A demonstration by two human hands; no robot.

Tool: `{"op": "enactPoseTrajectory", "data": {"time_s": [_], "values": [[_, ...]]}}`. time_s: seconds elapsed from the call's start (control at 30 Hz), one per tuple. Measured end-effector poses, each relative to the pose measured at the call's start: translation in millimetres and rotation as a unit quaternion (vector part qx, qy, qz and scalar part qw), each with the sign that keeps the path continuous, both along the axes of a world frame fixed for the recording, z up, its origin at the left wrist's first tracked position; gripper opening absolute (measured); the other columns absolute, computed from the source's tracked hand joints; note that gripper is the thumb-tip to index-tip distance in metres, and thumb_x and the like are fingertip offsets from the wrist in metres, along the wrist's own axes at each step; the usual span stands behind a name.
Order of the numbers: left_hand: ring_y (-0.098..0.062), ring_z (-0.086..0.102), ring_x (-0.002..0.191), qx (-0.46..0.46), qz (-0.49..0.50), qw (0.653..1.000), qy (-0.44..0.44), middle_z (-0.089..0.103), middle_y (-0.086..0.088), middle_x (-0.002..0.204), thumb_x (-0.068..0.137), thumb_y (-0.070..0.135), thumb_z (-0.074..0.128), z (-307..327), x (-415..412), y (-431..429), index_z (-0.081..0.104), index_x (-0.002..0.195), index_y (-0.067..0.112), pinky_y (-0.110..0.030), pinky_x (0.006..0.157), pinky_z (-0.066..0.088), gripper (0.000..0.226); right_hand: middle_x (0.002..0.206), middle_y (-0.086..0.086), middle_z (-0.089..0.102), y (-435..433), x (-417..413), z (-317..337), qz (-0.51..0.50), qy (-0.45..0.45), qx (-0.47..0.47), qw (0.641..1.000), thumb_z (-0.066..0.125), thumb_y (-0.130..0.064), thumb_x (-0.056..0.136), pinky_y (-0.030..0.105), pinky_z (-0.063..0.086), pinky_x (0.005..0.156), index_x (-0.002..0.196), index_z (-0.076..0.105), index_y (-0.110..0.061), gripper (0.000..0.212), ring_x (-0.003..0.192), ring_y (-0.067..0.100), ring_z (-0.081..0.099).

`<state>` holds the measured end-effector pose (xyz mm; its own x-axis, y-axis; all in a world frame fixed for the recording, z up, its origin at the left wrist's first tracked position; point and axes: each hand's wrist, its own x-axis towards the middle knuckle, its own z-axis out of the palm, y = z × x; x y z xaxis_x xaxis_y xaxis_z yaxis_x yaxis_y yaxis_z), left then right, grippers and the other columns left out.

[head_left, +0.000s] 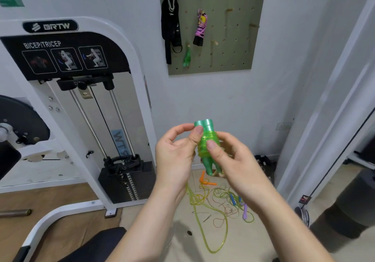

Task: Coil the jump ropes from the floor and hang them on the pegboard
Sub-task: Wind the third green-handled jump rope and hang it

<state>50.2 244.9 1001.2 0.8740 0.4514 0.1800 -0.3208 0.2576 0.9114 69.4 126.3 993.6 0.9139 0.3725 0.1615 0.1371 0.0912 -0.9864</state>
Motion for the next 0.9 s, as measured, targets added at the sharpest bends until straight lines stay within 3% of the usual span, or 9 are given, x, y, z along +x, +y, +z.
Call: {"op": "enactPoseTrajectory", "data": {"time_s": [0.1,0.17,0.27,0.37,0.43,0.5,0.63,0.73,0.9], "values": [[-0.002,0.043,0.039,-0.027,-0.016,0.999,-0.010,0.056,0.008,0.049,0.082,0.012,0.065,2,-6,-10,0.069,0.092,0.003,-0.013,0.040,0.034,0.015,0.083,0.005,0.061,12,-9,-6,-0.022,-0.035,0.078,0.996,0.056,-0.032,0.088,0.031,0.054,0.058,0.118,0.059,-0.017,0.034,0.062,0.018,0.059],[-0.004,0.032,0.039,-0.042,-0.063,0.997,-0.013,0.051,-0.001,0.056,0.073,0.021,0.070,0,-5,-4,0.075,0.084,0.009,-0.015,0.037,0.025,0.016,0.074,0.003,0.057,9,-7,-5,-0.011,-0.033,0.125,0.992,0.055,-0.028,0.095,0.025,0.043,0.049,0.120,0.060,-0.012,0.031,0.055,0.017,0.048],[-0.006,0.033,0.040,-0.009,-0.176,0.984,-0.011,0.058,-0.006,0.065,0.059,0.023,0.086,-6,-2,25,0.078,0.079,0.015,-0.013,0.038,0.025,0.023,0.075,0.014,0.058,-16,7,3,0.166,0.064,0.180,0.968,0.061,-0.029,0.089,0.019,0.029,0.044,0.125,0.058,-0.003,0.045,0.047,0.014,0.042],[-0.008,0.045,0.042,0.087,-0.335,0.938,0.008,0.064,-0.003,0.059,0.050,0.033,0.092,-5,-3,49,0.075,0.078,0.013,-0.013,0.042,0.033,0.038,0.080,0.027,0.055,-39,23,11,0.331,0.083,0.109,0.934,0.073,-0.036,0.082,0.020,0.024,0.041,0.133,0.049,-0.008,0.063,0.045,0.019,0.039],[-0.013,0.062,0.056,0.146,-0.439,0.885,0.051,0.070,-0.006,0.070,0.054,0.031,0.091,1,-4,58,0.072,0.085,0.018,-0.017,0.050,0.042,0.039,0.083,0.031,0.052,-46,30,18,0.378,0.056,0.024,0.924,0.076,-0.038,0.079,0.021,0.024,0.040,0.122,0.052,-0.015,0.055,0.048,0.038,0.036],[-0.013,0.066,0.068,0.210,-0.487,0.842,0.099,0.072,-0.005,0.079,0.063,0.018,0.087,8,-1,63,0.069,0.092,0.017,-0.023,0.062,0.048,0.034,0.081,0.024,0.052,-48,31,30,0.404,0.025,-0.052,0.913,0.077,-0.035,0.078,0.020,0.031,0.041,0.114,0.054,-0.012,0.048,0.052,0.031,0.044],[-0.006,0.058,0.071,0.438,-0.457,0.757,0.161,0.067,-0.001,0.079,0.085,0.001,0.065,31,7,60,0.070,0.094,0.008,-0.020,0.069,0.046,0.012,0.085,0.015,0.058,-45,30,51,0.372,-0.071,-0.220,0.899,0.070,-0.016,0.084,0.026,0.039,0.052,0.107,0.059,-0.016,0.026,0.062,0.020,0.045],[-0.002,0.053,0.067,0.598,-0.366,0.693,0.169,0.065,0.004,0.075,0.091,0.011,0.062,44,10,53,0.073,0.094,0.011,-0.018,0.067,0.044,0.012,0.089,0.010,0.065,-41,29,55,0.307,-0.155,-0.326,0.880,0.074,-0.022,0.085,0.033,0.045,0.063,0.103,0.060,-0.025,0.023,0.070,0.022,0.054],[-0.015,0.064,0.091,0.732,-0.170,0.645,0.140,0.073,0.002,0.093,0.088,0.018,0.060,48,8,33,0.073,0.103,0.026,-0.031,0.080,0.051,0.022,0.073,-0.010,0.058,-34,26,45,0.161,-0.233,-0.454,0.845,0.072,-0.039,0.083,0.024,0.037,0.062,0.096,0.055,-0.032,0.022,0.067,0.003,0.050]]}}
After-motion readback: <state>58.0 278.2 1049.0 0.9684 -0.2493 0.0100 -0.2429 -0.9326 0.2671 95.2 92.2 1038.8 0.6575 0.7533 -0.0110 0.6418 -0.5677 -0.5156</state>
